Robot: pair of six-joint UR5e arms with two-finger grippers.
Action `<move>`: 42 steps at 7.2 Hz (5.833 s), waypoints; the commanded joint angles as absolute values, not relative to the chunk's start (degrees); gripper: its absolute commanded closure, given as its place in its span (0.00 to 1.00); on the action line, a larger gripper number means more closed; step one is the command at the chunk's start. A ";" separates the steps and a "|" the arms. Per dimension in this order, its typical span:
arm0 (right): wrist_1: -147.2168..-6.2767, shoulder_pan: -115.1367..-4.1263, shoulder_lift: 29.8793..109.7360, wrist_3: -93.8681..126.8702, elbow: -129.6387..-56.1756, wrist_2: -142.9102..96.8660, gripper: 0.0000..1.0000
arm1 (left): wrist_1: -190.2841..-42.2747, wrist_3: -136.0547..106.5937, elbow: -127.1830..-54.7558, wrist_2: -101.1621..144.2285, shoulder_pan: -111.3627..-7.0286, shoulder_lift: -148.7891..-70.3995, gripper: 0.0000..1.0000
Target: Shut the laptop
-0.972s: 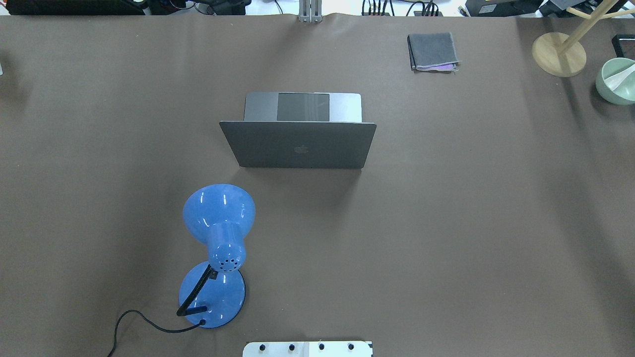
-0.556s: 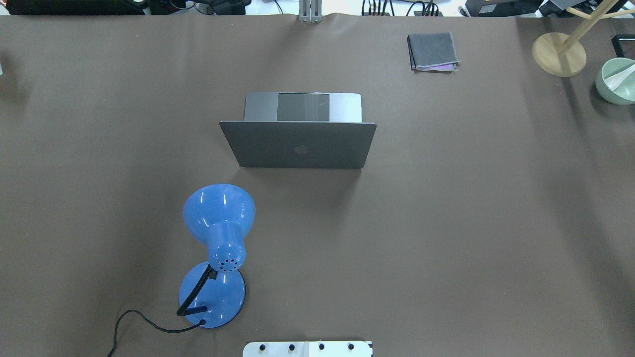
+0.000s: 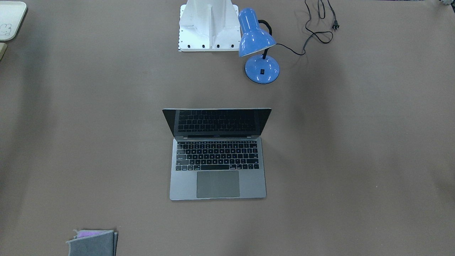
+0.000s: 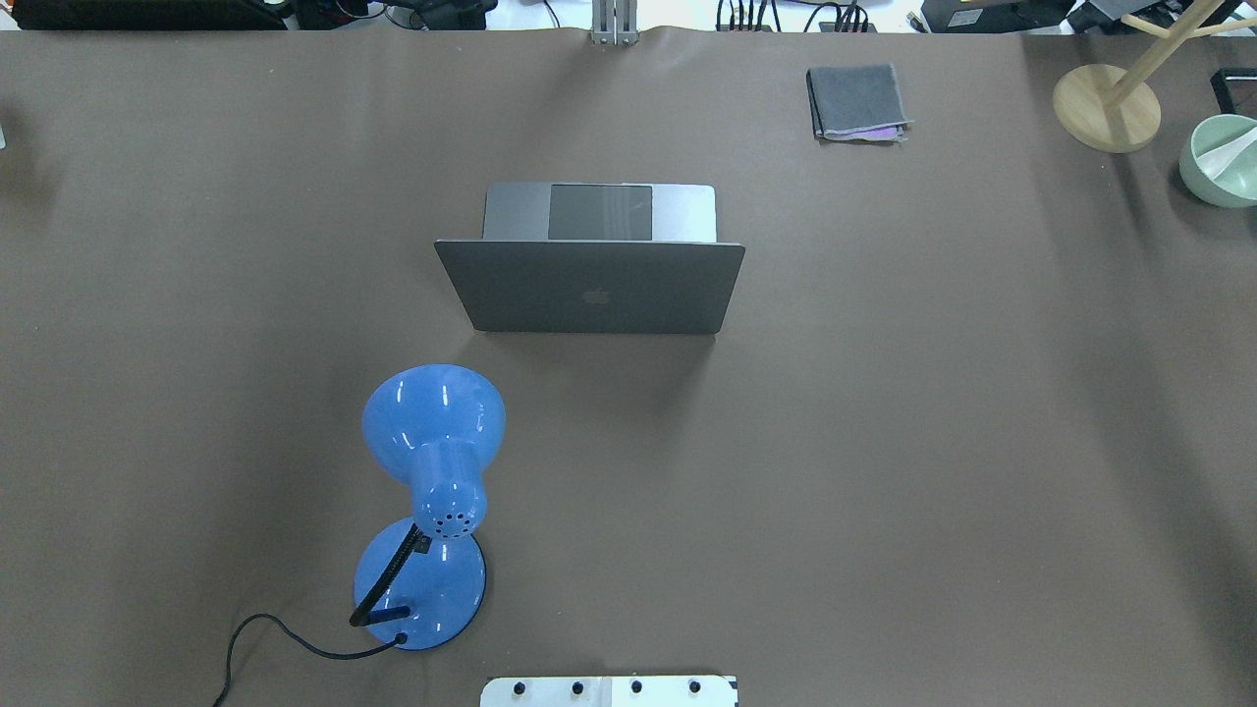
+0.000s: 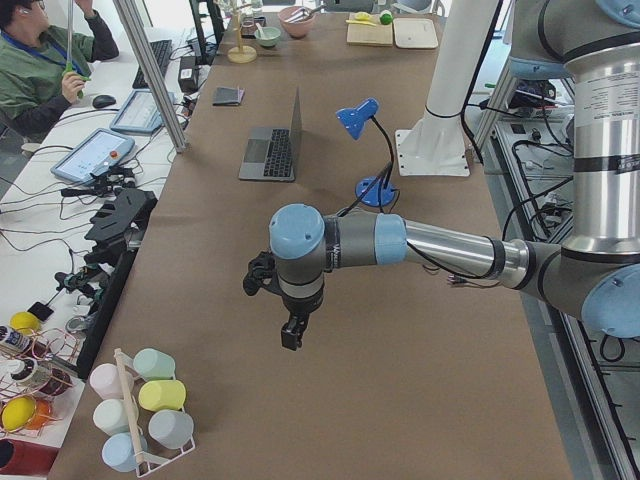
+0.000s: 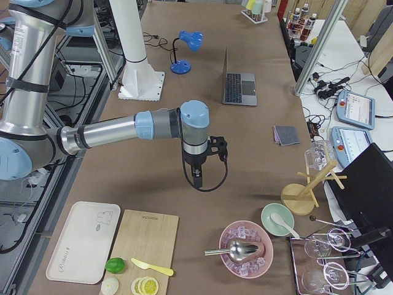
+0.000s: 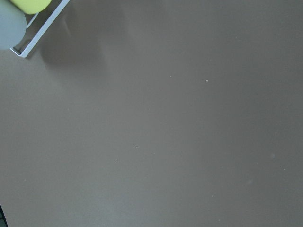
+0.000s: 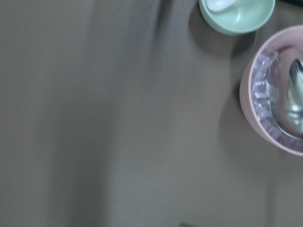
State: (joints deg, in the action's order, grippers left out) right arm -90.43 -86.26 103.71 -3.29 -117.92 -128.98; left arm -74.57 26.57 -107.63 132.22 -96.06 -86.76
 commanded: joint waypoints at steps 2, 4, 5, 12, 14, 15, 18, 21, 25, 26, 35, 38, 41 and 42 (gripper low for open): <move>-79.54 -85.09 99.08 -0.35 -117.60 -130.77 0.01 | -91.95 18.53 -104.08 132.71 -96.06 -92.19 0.02; -78.84 -84.90 98.79 -0.35 -117.16 -133.32 0.01 | -94.13 17.05 -104.68 132.80 -96.06 -91.33 0.02; -77.45 -84.55 98.62 -0.26 -117.16 -134.81 0.02 | -96.05 16.18 -105.11 135.94 -95.98 -90.97 0.02; -71.01 -63.07 88.16 39.75 -122.84 -131.03 0.06 | -121.02 -37.36 -110.97 145.67 -75.89 -93.07 0.02; -77.46 -56.02 83.71 46.46 -124.89 -122.99 0.05 | -120.50 -47.93 -111.80 138.37 -67.37 -98.32 0.02; -86.92 -52.59 78.54 48.15 -126.46 -118.70 0.05 | -119.80 -51.47 -111.71 134.25 -63.41 -100.44 0.02; -102.54 -41.25 67.35 56.66 -127.79 -106.29 0.05 | -100.44 -53.79 -113.19 127.65 -57.24 -111.33 0.03; -110.10 -35.43 58.92 65.97 -125.17 -102.22 0.10 | -86.51 -56.75 -113.20 121.23 -51.27 -120.30 0.03; -113.29 -32.17 51.17 74.78 -118.75 -99.32 0.48 | -80.95 -64.59 -113.03 112.00 -42.03 -125.86 0.19; -113.29 -31.99 50.11 76.36 -118.31 -99.66 0.81 | -80.95 -65.21 -113.11 111.89 -41.58 -125.95 0.72; -104.59 -34.45 44.38 74.28 -105.29 -99.76 1.00 | -81.12 -64.78 -109.34 109.95 -40.25 -128.32 1.00; -100.22 -35.59 43.42 73.56 -100.22 -99.76 1.00 | -81.82 -64.34 -104.95 108.55 -40.34 -130.69 1.00; -98.61 -36.74 42.28 72.33 -96.77 -99.76 1.00 | -83.31 -60.21 -101.52 107.05 -40.34 -131.57 1.00; -98.61 -37.17 41.49 71.90 -95.46 -99.76 1.00 | -84.19 -60.12 -100.21 107.05 -40.43 -131.83 1.00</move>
State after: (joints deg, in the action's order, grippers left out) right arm -98.75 -36.69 42.27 72.38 -96.91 -99.76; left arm -83.05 -60.64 -101.76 107.13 -40.37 -131.53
